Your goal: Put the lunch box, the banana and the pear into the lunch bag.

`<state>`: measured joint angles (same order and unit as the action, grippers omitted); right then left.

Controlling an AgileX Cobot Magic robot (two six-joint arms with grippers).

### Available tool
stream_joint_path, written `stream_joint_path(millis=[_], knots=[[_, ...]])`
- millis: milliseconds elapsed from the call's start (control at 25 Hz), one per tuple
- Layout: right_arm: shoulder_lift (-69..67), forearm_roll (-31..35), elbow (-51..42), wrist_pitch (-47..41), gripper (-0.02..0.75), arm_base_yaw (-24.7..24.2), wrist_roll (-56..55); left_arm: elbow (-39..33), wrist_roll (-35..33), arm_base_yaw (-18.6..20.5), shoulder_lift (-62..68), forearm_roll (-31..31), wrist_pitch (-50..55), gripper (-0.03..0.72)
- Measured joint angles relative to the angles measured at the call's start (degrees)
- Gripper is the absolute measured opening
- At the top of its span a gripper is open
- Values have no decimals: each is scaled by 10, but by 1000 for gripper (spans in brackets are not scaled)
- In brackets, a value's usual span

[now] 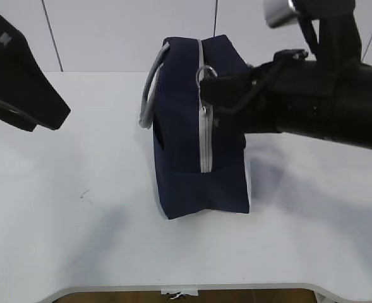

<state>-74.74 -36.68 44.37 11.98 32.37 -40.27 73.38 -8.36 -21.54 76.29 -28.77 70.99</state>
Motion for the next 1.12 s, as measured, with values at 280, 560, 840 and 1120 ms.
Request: stream_joint_path(millis=[280, 560, 840, 1120], knots=[[-41, -2, 75, -32, 1, 0, -41, 0, -18, 0, 4, 0, -6, 379], [-87, -2, 159, -73, 1, 0, -61, 0, -62, 0, 46, -23, -65, 379], [-114, -2, 211, -80, 1, 0, -85, 0, -121, -1, 86, -44, -166, 387], [-119, 0, 217, -81, 1, 0, -98, 0, -194, -1, 135, -100, -252, 441]])
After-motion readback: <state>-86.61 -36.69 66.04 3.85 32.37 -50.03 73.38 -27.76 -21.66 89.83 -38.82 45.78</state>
